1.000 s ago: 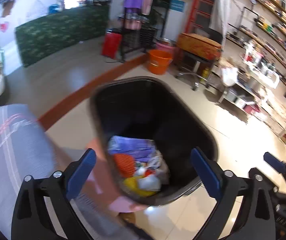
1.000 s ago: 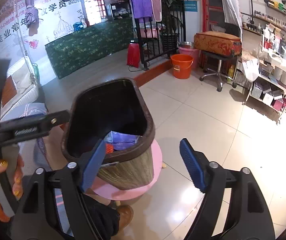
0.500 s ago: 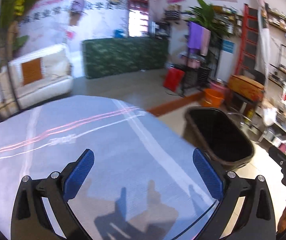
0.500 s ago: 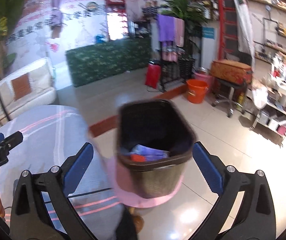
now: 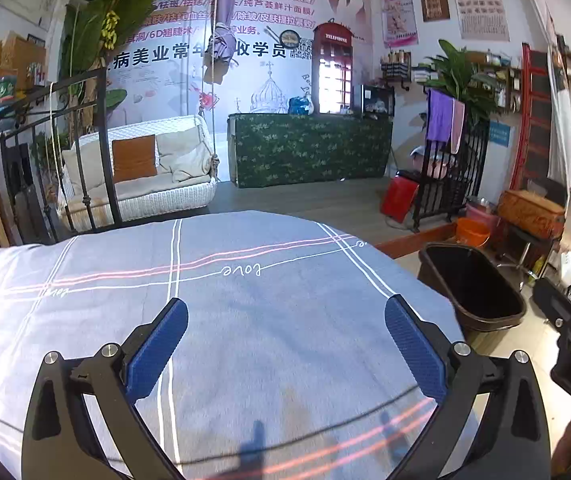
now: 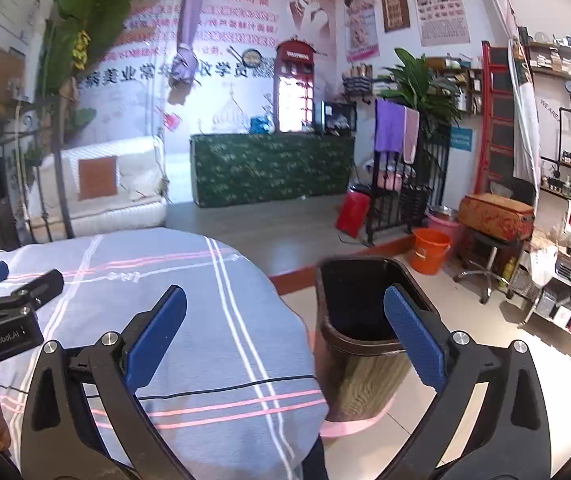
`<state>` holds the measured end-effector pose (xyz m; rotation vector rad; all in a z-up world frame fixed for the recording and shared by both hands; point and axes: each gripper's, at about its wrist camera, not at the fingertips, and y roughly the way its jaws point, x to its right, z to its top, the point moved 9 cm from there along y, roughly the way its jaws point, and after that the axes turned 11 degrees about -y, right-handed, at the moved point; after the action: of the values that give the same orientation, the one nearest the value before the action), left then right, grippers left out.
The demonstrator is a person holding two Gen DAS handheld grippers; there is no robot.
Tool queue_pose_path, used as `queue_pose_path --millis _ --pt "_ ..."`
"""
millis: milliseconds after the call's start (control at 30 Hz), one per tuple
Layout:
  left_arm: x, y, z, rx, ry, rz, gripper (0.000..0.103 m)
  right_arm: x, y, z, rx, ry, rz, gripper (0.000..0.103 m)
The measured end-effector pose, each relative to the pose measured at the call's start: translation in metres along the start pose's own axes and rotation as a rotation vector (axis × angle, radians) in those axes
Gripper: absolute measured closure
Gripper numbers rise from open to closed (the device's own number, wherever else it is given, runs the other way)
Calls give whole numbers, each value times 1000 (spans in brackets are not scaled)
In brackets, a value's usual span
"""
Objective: Collect trash
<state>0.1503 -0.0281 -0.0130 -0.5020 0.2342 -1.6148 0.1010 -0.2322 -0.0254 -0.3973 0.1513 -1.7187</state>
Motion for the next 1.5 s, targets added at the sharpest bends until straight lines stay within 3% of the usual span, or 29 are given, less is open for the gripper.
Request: queue_pose_path --millis 433,633,1500 --pt "-21 -32 0 101 -23 115 5 -25 -31 15 79 -15 65 5" --pt "-28 -36 1 102 -59 110 5 -21 -33 15 88 -20 67 5" --pt "-27 -43 -2 116 -47 117 5 -23 -24 8 68 -20 85 5"
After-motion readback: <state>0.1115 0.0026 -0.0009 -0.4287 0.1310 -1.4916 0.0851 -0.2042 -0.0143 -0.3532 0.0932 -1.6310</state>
